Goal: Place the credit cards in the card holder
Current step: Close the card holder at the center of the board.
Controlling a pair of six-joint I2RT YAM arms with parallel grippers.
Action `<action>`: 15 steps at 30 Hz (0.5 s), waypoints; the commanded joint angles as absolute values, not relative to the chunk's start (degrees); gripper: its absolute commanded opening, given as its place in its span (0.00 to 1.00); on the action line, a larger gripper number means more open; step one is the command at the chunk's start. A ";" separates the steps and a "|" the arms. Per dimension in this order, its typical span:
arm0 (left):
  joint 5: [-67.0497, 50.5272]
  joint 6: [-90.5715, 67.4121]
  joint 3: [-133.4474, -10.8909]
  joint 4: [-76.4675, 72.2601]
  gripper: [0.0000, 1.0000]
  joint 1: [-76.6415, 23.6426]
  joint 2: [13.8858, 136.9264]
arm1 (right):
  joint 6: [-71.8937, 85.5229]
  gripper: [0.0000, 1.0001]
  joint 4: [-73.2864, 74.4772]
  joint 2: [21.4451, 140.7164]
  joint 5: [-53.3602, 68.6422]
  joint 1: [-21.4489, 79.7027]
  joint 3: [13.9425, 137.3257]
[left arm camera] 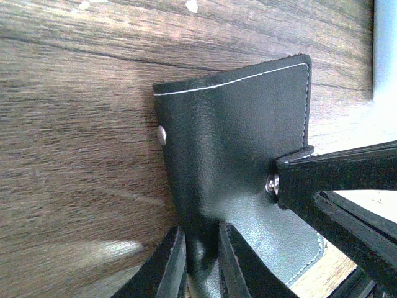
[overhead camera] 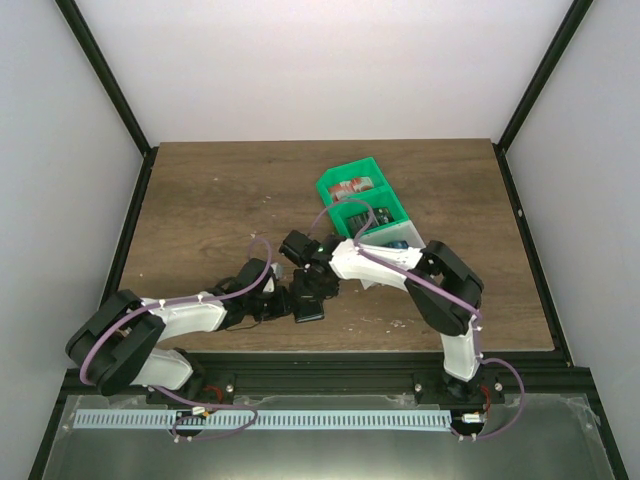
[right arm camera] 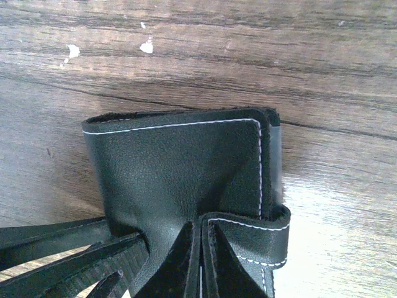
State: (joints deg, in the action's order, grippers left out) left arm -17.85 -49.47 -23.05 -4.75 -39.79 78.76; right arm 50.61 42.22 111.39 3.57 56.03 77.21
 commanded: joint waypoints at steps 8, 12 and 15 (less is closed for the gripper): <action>-16.74 -49.21 -22.12 -4.41 0.18 -39.99 79.81 | 50.97 0.01 35.32 124.30 6.83 58.86 72.88; -16.74 -49.25 -21.90 -4.48 0.18 -39.99 79.83 | 50.97 0.01 34.84 125.56 7.16 58.89 73.84; -16.66 -49.24 -21.96 -4.30 0.18 -39.99 79.61 | 50.97 0.02 34.86 124.77 6.17 58.89 74.04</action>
State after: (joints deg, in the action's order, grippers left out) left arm -17.69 -49.50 -23.03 -4.73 -39.77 78.74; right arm 50.61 44.10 113.01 3.38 56.23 78.83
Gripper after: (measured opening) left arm 0.176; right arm 0.009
